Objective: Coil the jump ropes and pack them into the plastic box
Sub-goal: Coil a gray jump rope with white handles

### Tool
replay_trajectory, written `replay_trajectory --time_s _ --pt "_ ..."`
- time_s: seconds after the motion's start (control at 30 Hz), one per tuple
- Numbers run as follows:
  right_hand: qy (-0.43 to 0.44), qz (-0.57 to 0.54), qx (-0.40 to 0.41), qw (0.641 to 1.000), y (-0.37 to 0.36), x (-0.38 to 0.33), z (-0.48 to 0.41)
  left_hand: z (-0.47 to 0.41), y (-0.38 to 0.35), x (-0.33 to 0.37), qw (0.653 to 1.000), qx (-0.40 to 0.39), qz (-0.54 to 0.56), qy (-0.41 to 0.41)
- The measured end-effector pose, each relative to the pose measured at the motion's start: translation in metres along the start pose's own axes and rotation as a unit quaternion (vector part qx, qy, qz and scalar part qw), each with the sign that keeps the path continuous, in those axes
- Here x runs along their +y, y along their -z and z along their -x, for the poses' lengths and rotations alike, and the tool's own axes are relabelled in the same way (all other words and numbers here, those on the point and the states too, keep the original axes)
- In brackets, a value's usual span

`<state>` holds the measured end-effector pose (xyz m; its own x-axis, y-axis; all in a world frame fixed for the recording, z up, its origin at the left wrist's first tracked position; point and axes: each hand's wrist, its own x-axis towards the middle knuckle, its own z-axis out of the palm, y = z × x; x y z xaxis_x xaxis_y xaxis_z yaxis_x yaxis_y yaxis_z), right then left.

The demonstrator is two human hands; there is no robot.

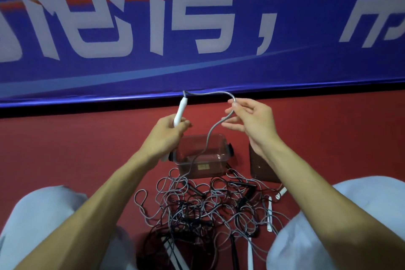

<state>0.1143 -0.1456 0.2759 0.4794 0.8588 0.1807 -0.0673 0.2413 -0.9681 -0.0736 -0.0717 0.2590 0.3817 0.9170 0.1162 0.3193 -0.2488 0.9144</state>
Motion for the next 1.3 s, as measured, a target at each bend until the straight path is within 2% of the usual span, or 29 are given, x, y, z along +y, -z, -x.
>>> replay_trajectory --time_s 0.1,0.3,0.4,0.47,0.53,0.57,0.67,0.77,0.87,0.97,1.07,1.2,1.3 --pt "-0.027 -0.115 0.006 0.993 0.005 -0.007 0.0 0.003 -0.007 -0.002 0.996 -0.03 -0.072 -0.044" --pt "-0.067 -0.32 0.022 0.945 0.004 -0.014 -0.004 0.011 -0.031 0.006 0.983 -0.121 -0.094 -0.101" --pt "-0.083 -0.375 0.044 0.922 0.002 -0.013 -0.006 0.012 -0.031 0.005 0.985 -0.101 -0.091 -0.103" --pt "-0.088 -0.373 0.047 0.923 -0.001 -0.01 -0.007 0.012 -0.025 0.006 0.976 -0.052 -0.165 -0.132" --pt "-0.079 -0.313 0.049 0.945 -0.004 -0.006 -0.009 0.01 -0.017 0.003 0.974 -0.004 -0.185 -0.129" --pt "-0.072 -0.269 0.048 0.959 -0.005 -0.004 -0.009 0.007 -0.013 0.001 0.982 0.013 -0.152 -0.108" --pt "-0.062 -0.154 0.031 0.986 -0.012 0.002 -0.007 0.005 -0.009 0.0 0.999 0.04 0.011 -0.027" --pt "-0.064 -0.035 0.009 0.997 -0.018 0.011 -0.001 0.006 -0.012 0.008 0.982 0.058 0.178 0.02" --pt "-0.086 0.067 -0.042 0.993 -0.021 0.019 0.005 0.008 -0.009 0.019 0.956 0.071 0.282 0.026" --pt "-0.112 0.147 -0.158 0.97 -0.026 0.024 0.009 0.01 -0.004 0.029 0.932 0.059 0.357 0.028" --pt "-0.05 0.232 -0.241 0.941 -0.034 0.03 0.016 0.012 0.0 0.036 0.891 0.024 0.452 0.037" --pt "-0.038 0.243 -0.237 0.94 -0.042 0.029 0.017 0.011 0.006 0.037 0.838 0.015 0.544 0.042" --pt "0.017 0.299 -0.184 0.936 -0.039 0.032 0.01 0.01 0.01 0.034 0.841 0.04 0.538 0.034"
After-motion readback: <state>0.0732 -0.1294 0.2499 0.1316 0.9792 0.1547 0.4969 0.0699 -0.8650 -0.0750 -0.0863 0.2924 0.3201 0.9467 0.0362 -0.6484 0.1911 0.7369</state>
